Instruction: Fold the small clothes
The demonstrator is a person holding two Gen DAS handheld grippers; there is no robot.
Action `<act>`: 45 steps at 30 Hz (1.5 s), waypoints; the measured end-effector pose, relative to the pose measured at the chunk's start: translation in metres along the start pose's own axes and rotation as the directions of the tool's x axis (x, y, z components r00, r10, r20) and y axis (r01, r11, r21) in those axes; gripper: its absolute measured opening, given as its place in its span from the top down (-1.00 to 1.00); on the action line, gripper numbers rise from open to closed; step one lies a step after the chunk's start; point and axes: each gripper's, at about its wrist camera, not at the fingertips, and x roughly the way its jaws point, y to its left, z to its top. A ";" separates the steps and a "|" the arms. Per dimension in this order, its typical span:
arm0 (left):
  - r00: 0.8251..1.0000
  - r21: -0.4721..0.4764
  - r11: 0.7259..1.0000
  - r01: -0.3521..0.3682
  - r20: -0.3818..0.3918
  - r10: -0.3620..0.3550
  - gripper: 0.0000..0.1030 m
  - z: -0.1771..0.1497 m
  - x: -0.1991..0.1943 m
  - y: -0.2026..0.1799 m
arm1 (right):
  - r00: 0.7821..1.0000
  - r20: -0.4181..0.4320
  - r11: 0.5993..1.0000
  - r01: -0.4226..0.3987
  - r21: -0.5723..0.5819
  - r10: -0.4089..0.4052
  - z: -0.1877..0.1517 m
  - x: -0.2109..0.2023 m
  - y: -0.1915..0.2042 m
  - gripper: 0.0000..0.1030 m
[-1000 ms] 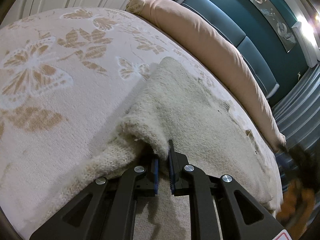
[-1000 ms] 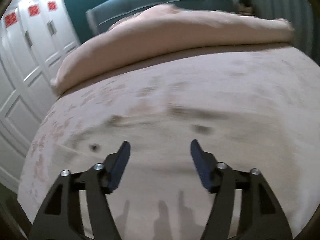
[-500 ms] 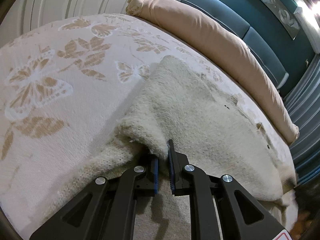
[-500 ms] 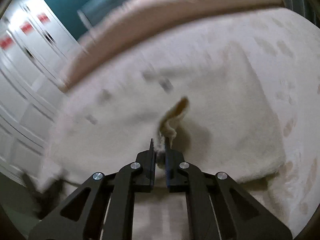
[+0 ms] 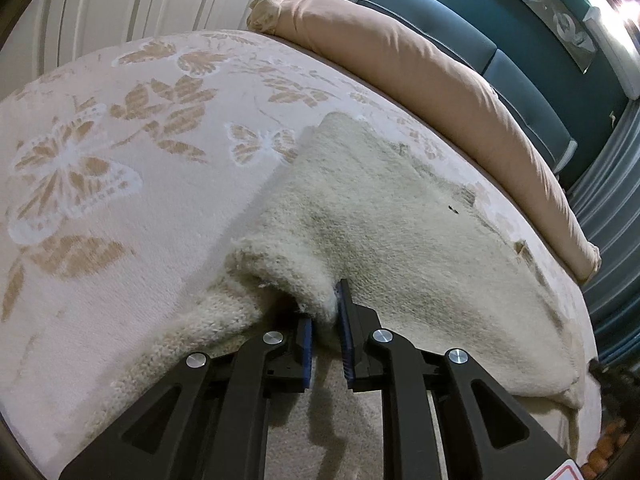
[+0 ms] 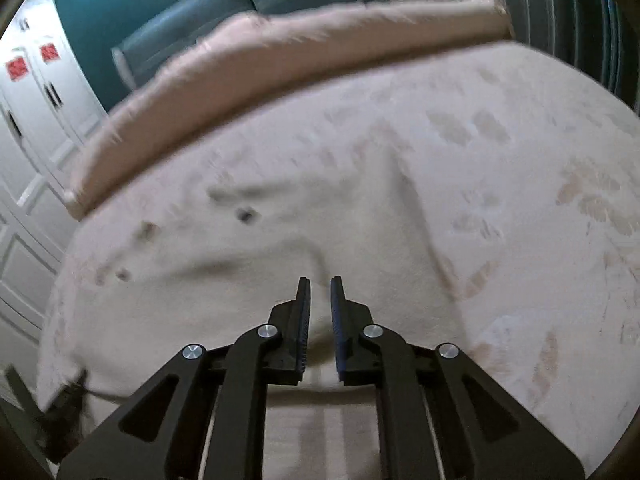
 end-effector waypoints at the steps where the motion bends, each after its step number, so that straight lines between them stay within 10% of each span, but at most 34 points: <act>1: 1.000 0.001 1.000 0.000 0.000 0.000 0.72 0.000 0.000 0.000 | 0.999 -0.006 0.999 -0.038 -0.010 0.038 0.001 -0.001 0.012 0.79; 6: 1.000 -0.003 1.000 0.005 0.000 -0.005 0.71 0.000 0.000 0.000 | 0.924 -0.249 0.916 -0.343 -0.210 0.289 -0.032 0.036 0.147 0.79; 11: 1.000 -0.005 1.000 0.010 0.000 -0.010 0.71 -0.001 0.000 0.001 | 0.899 -0.354 0.869 -0.377 -0.320 0.259 -0.073 0.074 0.212 0.81; 18: 0.999 -0.019 0.999 0.045 0.004 -0.045 0.68 -0.001 0.002 0.004 | 0.960 -0.224 0.966 -0.205 -0.155 0.167 -0.025 0.079 0.050 1.00; 22: 0.999 -0.015 0.999 0.042 0.003 -0.042 0.67 -0.001 0.001 0.003 | 0.990 -0.124 0.998 0.066 0.015 -0.064 -0.004 0.038 -0.067 1.00; 26: 0.999 -0.028 0.999 0.044 -0.011 -0.045 0.66 0.002 -0.003 0.003 | 0.993 -0.086 0.985 0.088 0.150 -0.076 -0.020 -0.044 -0.144 0.57; 35: 0.999 -0.111 0.994 -0.001 -0.050 -0.005 -0.46 -0.040 -0.141 0.061 | 0.980 -0.195 0.990 0.051 0.130 -0.024 -0.137 -0.162 -0.164 -0.23; 45: 0.968 -0.267 0.962 0.050 -0.225 -0.113 -0.49 -0.112 -0.216 0.121 | 0.943 -0.313 0.977 -0.051 0.209 0.116 -0.204 -0.185 -0.145 -0.29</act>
